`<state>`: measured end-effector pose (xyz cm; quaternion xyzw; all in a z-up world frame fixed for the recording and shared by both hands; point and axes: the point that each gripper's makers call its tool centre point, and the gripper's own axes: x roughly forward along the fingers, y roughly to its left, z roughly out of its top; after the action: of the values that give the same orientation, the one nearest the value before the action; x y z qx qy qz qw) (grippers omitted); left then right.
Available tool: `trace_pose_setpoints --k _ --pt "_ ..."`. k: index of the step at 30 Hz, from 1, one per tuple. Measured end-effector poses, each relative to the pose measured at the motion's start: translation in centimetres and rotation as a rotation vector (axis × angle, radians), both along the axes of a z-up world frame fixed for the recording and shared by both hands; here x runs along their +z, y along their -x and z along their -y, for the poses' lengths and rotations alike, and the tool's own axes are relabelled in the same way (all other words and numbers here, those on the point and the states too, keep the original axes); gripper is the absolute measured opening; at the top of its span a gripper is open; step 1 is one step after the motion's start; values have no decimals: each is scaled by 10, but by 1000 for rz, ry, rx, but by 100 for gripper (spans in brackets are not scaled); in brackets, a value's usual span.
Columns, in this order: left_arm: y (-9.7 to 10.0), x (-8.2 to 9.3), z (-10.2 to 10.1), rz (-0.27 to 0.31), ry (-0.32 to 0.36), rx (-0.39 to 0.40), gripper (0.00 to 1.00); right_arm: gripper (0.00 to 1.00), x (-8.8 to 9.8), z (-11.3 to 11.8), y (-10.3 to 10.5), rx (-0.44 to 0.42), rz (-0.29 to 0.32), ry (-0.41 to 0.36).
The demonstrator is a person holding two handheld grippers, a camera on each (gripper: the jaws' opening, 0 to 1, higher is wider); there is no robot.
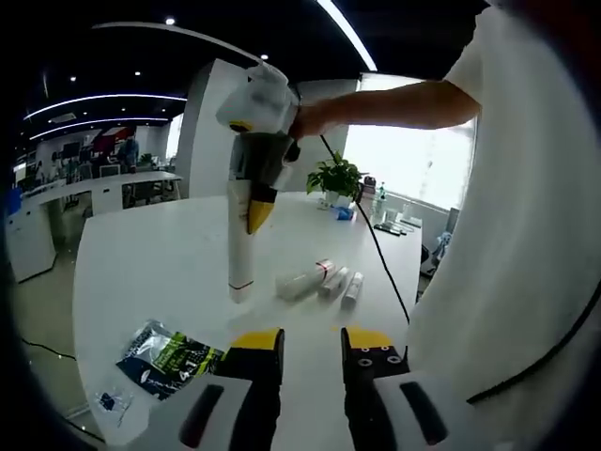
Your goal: Arrange the skincare products in the storage area until every visible bottle or jar stands upright without overlapping.
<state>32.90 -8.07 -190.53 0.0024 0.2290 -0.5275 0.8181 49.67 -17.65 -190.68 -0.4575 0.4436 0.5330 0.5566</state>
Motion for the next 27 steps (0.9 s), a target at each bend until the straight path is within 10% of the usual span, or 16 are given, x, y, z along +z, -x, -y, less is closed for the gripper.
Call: trace_pose_setpoints --k 27 --pt "-2 -20 -11 -39 -85 26 27 7 -13 34 -104 -84 26 12"
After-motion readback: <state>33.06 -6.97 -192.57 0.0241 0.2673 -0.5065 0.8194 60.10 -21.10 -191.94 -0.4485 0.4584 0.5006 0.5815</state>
